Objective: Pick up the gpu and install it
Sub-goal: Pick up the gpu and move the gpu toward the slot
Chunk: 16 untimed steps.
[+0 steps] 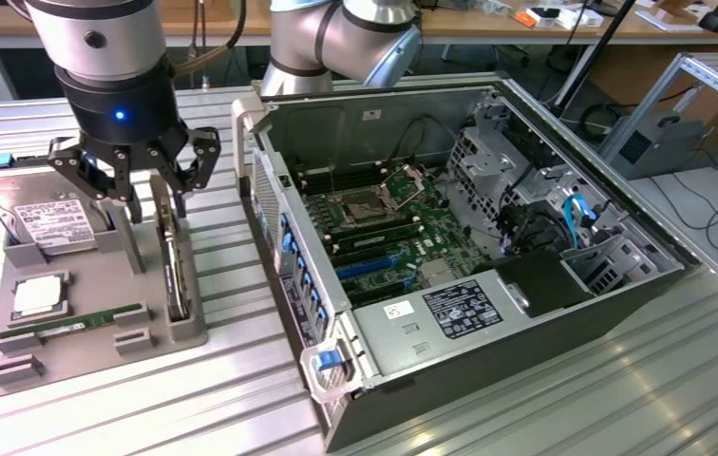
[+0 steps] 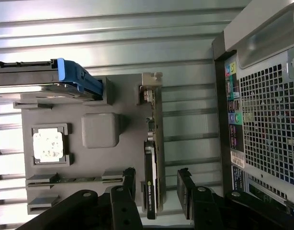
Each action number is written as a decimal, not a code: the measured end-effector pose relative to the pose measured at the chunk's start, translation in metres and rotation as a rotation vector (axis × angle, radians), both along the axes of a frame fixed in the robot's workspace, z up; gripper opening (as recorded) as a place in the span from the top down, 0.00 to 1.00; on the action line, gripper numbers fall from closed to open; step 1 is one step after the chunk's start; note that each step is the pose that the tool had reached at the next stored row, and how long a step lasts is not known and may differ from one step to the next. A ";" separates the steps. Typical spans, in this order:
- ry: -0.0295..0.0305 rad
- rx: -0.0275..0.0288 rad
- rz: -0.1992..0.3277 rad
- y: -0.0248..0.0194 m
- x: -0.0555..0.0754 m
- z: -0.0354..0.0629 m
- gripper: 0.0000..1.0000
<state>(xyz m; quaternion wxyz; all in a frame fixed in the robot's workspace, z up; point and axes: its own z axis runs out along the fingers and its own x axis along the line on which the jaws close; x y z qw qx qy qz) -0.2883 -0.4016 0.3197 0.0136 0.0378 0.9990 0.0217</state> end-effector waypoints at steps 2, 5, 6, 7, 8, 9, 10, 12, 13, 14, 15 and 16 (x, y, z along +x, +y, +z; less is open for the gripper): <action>-0.0002 0.0000 0.000 -0.0005 0.000 -0.0012 0.52; -0.0002 0.0000 0.000 -0.0017 0.000 -0.0035 0.52; -0.0002 0.0000 0.000 -0.0021 0.000 -0.0045 0.52; -0.0001 0.0000 0.000 -0.0023 0.000 -0.0051 0.52; -0.0001 0.0000 0.000 -0.0025 0.000 -0.0057 0.52; 0.0000 -0.0001 0.000 -0.0027 0.000 -0.0063 0.52; 0.0000 -0.0001 0.000 -0.0028 0.000 -0.0069 0.52; -0.0002 0.0000 0.000 -0.0030 0.000 -0.0082 0.52; -0.0002 0.0000 0.000 -0.0031 0.000 -0.0088 0.52; -0.0001 0.0000 0.000 -0.0033 0.000 -0.0094 0.52; -0.0002 0.0000 0.000 -0.0034 0.000 -0.0103 0.52; -0.0001 0.0000 0.000 -0.0036 0.000 -0.0110 0.52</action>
